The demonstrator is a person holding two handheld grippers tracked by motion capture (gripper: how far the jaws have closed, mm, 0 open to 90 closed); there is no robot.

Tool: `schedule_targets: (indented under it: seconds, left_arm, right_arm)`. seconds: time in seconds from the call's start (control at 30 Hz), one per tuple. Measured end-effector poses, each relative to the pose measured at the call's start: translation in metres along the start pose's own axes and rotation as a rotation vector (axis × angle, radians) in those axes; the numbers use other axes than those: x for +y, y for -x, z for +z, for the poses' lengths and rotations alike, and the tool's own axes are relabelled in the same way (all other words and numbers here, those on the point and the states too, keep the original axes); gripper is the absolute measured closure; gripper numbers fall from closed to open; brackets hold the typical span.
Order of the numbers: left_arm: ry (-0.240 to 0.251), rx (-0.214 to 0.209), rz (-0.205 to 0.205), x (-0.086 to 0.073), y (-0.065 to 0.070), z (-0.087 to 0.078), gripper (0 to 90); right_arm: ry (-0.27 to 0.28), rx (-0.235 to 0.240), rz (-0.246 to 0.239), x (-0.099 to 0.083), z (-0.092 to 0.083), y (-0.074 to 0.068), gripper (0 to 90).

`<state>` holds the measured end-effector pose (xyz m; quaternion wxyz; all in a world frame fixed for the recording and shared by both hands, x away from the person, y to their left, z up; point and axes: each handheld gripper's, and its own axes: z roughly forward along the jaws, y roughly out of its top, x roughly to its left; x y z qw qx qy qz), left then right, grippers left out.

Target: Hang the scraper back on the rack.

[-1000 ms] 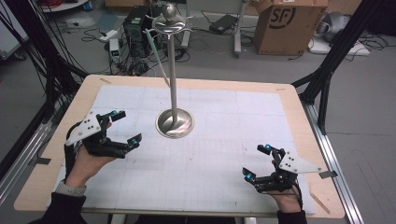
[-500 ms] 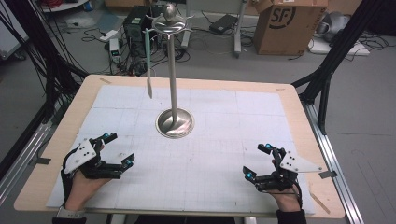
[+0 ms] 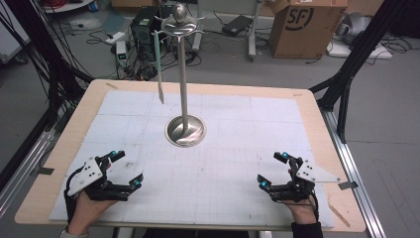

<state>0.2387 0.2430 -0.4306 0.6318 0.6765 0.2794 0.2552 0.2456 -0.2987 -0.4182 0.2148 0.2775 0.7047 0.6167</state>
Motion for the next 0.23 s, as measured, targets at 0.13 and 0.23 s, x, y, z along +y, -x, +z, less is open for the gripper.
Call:
schedule_targets:
  seconds: [0.13, 0.23]
  left_arm:
    - [-0.003, 0.003, -0.001, 0.0007, -0.0011, 0.0010, 1.6]
    - [-0.011, 0.016, -0.004, 0.0008, -0.0027, 0.0022, 1.7]
  right_arm:
    - [-0.004, -0.002, 0.008, -0.0011, -0.0008, -0.0003, 2.7]
    - [-0.005, -0.009, 0.006, -0.0020, -0.0019, 0.0004, 2.7]
